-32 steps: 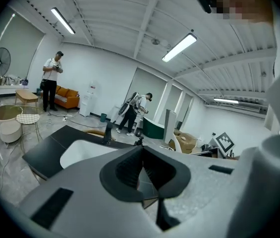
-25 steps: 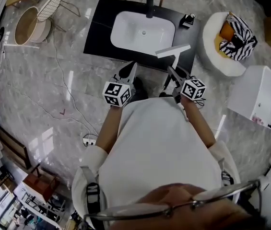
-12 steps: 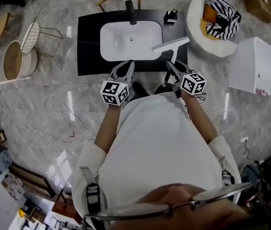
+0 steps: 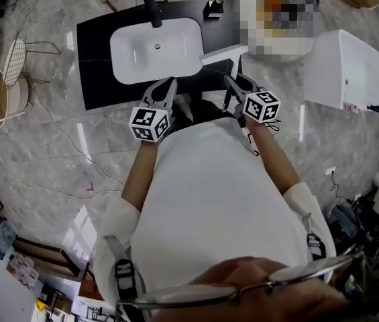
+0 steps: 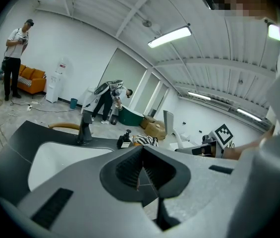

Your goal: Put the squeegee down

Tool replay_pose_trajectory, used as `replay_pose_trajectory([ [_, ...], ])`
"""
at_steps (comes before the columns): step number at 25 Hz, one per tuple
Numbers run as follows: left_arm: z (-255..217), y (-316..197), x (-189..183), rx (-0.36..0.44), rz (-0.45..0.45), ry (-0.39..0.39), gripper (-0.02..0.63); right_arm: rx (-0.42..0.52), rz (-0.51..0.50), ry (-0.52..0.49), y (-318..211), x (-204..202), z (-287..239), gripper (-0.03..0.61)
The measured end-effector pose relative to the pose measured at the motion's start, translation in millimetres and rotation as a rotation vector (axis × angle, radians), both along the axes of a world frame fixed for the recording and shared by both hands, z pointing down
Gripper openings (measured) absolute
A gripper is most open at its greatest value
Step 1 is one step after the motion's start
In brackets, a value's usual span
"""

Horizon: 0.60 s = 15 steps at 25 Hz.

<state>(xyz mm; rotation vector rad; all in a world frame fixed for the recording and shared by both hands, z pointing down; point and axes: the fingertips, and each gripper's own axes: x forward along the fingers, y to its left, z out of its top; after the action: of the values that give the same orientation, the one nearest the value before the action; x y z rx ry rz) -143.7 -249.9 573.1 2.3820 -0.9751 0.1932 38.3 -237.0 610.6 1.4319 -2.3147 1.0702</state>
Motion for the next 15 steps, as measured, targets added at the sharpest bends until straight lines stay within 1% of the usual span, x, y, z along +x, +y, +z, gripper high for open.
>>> replay_pose_trajectory([
  [7, 7, -20, 14, -0.031, -0.061, -0.018, 0.005, -0.042, -0.05, 0.056, -42, 25, 29, 0.1],
  [12, 6, -37, 25, -0.037, -0.116, -0.029, 0.005, -0.1, -0.092, 0.124, -64, 44, 70, 0.1],
  [15, 10, -41, 24, -0.055, -0.145, -0.042, 0.005, -0.144, -0.1, 0.161, -75, 51, 98, 0.1],
])
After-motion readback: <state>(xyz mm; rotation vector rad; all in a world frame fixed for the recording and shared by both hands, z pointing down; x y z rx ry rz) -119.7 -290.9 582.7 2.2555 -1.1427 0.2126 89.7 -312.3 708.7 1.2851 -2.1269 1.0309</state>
